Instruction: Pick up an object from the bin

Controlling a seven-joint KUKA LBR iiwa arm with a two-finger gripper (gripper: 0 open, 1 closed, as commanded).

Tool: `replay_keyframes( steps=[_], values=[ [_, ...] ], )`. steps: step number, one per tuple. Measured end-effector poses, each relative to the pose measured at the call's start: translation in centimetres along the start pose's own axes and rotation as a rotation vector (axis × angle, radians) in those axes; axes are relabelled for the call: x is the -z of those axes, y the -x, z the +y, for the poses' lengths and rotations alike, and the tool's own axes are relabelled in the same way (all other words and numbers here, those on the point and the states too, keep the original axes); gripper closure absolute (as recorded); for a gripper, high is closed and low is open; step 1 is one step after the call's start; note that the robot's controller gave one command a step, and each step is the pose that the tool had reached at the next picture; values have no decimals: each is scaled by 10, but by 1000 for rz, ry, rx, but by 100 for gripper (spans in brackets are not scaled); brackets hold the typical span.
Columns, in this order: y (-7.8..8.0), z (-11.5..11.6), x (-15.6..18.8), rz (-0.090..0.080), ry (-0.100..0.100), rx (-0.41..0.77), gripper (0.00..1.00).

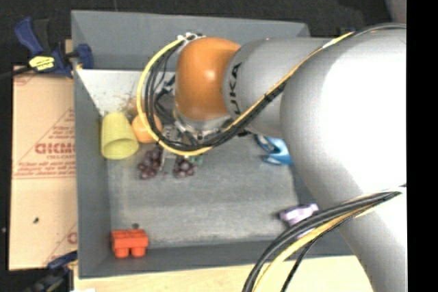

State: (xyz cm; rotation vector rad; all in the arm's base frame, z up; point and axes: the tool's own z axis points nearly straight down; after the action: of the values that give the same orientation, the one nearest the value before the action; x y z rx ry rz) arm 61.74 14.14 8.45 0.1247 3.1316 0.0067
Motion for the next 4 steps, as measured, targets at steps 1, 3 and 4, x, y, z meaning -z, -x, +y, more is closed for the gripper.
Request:
replay_keyframes(
  steps=[1, 3, 4],
  values=[
    [-11, -27, -8, -16, 8, -14, 100],
    [19, -20, -13, -9, 4, -37, 100],
    [27, -25, -14, -14, 7, -52, 100]
  ],
)
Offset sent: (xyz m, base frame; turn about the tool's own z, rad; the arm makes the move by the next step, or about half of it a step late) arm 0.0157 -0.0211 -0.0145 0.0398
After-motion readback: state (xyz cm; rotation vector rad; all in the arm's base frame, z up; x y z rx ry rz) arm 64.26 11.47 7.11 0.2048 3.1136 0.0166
